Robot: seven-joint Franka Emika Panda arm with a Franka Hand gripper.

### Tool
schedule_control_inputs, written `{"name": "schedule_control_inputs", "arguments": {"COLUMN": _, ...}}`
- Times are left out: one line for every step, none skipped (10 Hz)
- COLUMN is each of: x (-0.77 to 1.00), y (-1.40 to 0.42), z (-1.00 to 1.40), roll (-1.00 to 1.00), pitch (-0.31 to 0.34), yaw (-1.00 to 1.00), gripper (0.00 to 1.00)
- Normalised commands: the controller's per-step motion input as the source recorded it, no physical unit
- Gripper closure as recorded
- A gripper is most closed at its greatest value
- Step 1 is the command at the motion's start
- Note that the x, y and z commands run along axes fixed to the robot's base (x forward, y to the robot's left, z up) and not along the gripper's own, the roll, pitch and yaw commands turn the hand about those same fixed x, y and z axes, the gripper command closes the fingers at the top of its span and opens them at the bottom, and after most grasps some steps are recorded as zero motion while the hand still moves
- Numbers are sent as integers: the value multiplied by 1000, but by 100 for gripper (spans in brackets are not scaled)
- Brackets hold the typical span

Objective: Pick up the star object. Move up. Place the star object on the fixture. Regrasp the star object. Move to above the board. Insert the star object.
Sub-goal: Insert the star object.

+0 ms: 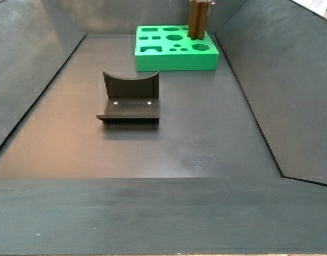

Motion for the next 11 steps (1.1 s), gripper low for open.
{"name": "schedule_control_inputs", "arguments": {"x": 0, "y": -63, "z": -49, "roll": 39, "pitch": 0, "yaw": 0, "gripper": 100}}
{"name": "schedule_control_inputs", "arguments": {"x": 0, "y": 0, "z": -20, "roll": 0, "pitch": 0, "yaw": 0, "gripper": 100}}
{"name": "schedule_control_inputs", "arguments": {"x": -57, "y": 0, "z": -86, "roll": 44, "pitch": 0, "yaw": 0, "gripper": 100}}
{"name": "schedule_control_inputs", "arguments": {"x": -100, "y": 26, "z": -100, "roll": 60, "pitch": 0, "yaw": 0, "gripper": 100}}
{"name": "schedule_control_inputs", "arguments": {"x": 0, "y": 46, "z": 0, "roll": 0, "pitch": 0, "yaw": 0, "gripper": 100}}
{"name": "schedule_control_inputs", "arguments": {"x": 0, "y": 160, "z": -37, "roll": 3, "pitch": 0, "yaw": 66, "gripper": 100}}
{"name": "schedule_control_inputs", "arguments": {"x": 211, "y": 60, "z": -177, "roll": 0, "pitch": 14, "yaw": 0, "gripper": 100}}
{"name": "schedule_control_inputs", "arguments": {"x": 271, "y": 6, "z": -203, "roll": 9, "pitch": 16, "yaw": 0, "gripper": 100}}
{"name": "schedule_control_inputs", "arguments": {"x": 220, "y": 0, "z": 0, "roll": 0, "pitch": 11, "yaw": 0, "gripper": 100}}
{"name": "schedule_control_inputs", "arguments": {"x": 51, "y": -11, "z": -3, "roll": 0, "pitch": 0, "yaw": 0, "gripper": 100}}
{"name": "schedule_control_inputs", "arguments": {"x": 80, "y": -51, "z": -163, "roll": 0, "pitch": 0, "yaw": -17, "gripper": 100}}
